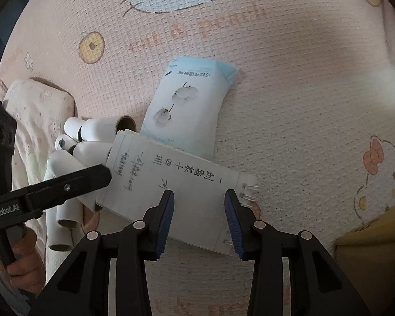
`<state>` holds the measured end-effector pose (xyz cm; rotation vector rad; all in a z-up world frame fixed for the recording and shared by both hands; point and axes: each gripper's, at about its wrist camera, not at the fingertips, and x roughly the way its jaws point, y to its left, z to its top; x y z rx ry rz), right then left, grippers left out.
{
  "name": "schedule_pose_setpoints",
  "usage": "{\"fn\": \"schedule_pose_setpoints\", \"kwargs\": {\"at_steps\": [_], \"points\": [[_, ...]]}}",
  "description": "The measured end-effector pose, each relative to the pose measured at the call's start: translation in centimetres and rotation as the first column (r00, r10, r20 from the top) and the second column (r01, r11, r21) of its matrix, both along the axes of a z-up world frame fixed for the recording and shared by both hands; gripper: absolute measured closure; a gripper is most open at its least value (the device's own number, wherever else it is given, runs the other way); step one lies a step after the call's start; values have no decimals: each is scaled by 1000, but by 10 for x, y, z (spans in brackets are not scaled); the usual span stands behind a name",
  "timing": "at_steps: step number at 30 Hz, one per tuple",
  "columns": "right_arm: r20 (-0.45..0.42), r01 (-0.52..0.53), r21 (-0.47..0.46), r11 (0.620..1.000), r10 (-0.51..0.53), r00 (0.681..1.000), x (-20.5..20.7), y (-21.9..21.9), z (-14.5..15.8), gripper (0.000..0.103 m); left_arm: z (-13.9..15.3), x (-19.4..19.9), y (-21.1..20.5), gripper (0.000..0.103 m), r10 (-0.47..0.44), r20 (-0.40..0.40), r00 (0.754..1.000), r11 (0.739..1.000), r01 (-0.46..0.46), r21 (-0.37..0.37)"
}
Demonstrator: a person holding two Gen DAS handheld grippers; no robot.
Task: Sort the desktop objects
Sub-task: 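Slide both grippers onto the white spiral notebook beside the wipes pack, then close both grippers on the notebook edge and lift it up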
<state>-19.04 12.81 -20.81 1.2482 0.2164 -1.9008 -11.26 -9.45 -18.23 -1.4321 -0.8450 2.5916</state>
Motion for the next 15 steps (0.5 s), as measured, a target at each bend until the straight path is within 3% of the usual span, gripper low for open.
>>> {"fn": "schedule_pose_setpoints", "kwargs": {"at_steps": [6,10,11,13,15], "points": [[18,4,-20,1000,-3,1000,-3,4,-1,66,-6,-19,12,56,-60,53,997,998,62,-33],[6,4,-10,1000,-4,1000,-2,4,-1,66,-6,-23,26,60,-91,71,993,978,103,-183],[1,2,-15,1000,-2,1000,-1,5,0,66,-7,-22,29,66,-92,81,992,973,107,-204],[-7,13,-46,999,-14,1000,0,10,5,66,-9,-22,29,66,-88,93,992,970,107,-220],[18,34,-66,997,-33,999,-2,16,6,56,-9,-19,28,67,-91,86,992,970,108,-216]]}}
